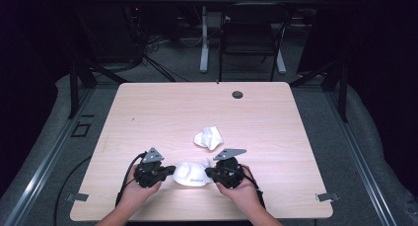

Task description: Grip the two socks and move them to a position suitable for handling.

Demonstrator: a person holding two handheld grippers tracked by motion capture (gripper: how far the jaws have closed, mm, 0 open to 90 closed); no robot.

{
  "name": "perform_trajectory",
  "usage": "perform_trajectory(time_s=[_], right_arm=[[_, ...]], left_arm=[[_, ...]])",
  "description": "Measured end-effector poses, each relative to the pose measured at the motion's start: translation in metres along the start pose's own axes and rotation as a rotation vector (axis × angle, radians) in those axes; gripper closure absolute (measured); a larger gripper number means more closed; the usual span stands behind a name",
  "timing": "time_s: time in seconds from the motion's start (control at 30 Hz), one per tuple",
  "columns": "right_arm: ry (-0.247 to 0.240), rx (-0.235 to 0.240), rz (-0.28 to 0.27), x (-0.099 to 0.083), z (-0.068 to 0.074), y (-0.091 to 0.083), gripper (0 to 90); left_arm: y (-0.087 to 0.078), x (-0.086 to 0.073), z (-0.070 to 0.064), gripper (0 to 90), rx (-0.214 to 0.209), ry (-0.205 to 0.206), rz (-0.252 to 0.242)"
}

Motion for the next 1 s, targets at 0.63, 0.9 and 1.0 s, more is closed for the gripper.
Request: perform_trajectory(time_s=[0.63, 0.9, 1.0], right_arm=[[0.045, -0.044, 0.061, -0.044, -0.012, -0.007, 86.4], [0.098, -0.09, 0.088, -0.055, -0.018, -0.017, 85.2], [0.092, -0.099, 0.04, -0.051, -0.018, -0.026, 85.1]], left_arm=[[-0.001, -0.026, -0.008, 90.0, -0.043, 0.05, 0.042], [-0.001, -0.028, -0.003, 90.0, -0.052, 0.011, 0.048], [0.001, -0.029, -0.004, 90.0, -0.053, 0.016, 0.056]])
Point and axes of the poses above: each handheld gripper's, and its own axes: y roughly forward along the jaws, x roughly out of its top, z roughly to its left, the point moved 2 cm from there along y, roughly forward along the jaws, and after that the axes turned 11 degrees about x, right-handed, at the moved point
